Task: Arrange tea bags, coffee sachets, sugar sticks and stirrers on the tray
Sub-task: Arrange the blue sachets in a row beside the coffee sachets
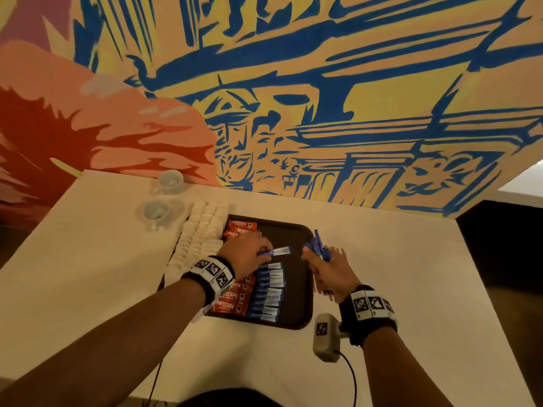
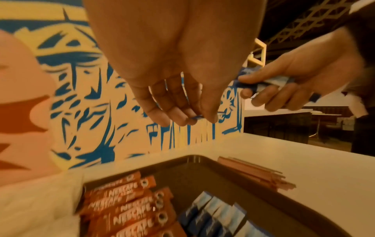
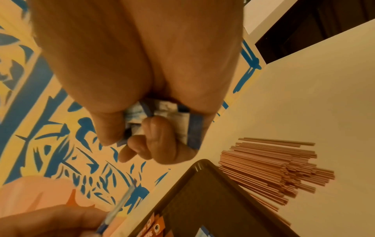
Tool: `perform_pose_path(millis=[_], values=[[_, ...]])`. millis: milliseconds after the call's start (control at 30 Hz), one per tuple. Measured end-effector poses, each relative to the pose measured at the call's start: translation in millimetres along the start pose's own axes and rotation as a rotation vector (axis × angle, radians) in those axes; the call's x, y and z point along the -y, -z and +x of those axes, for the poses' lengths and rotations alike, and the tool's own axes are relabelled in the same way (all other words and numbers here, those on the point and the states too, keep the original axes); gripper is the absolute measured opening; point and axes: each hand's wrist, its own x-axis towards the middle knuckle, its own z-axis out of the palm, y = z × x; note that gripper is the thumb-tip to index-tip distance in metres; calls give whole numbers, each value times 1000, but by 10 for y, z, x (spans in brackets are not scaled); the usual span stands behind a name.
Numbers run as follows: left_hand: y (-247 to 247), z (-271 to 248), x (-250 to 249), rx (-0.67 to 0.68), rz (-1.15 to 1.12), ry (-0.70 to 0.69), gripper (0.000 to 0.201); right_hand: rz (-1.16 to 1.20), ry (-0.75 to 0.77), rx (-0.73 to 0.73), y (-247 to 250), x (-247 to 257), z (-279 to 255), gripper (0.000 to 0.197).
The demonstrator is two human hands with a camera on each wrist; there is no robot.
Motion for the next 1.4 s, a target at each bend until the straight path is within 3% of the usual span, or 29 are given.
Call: perform_pose_path(millis=[167,300,567,933,1200,1400], values=[[-321,281,176,93,-30,161,23,24,-110,33,2,-126,133,25],[-585,467,290,138,-8,207,23,-43,-152,40,21,-268,226,23],[-908,664,362,154,96,178,26,-74,-206,45,14,-387,376,29],[-983,710,422,187,140,139,24,7,-261,84,-97,-439,455,31],[-554,550,188,35,-195,113,23,29,-163,136,-73,-338,308,34],[-13,161,-144,82,-659,58,23,-28,31,188,-120,-165,121,44]])
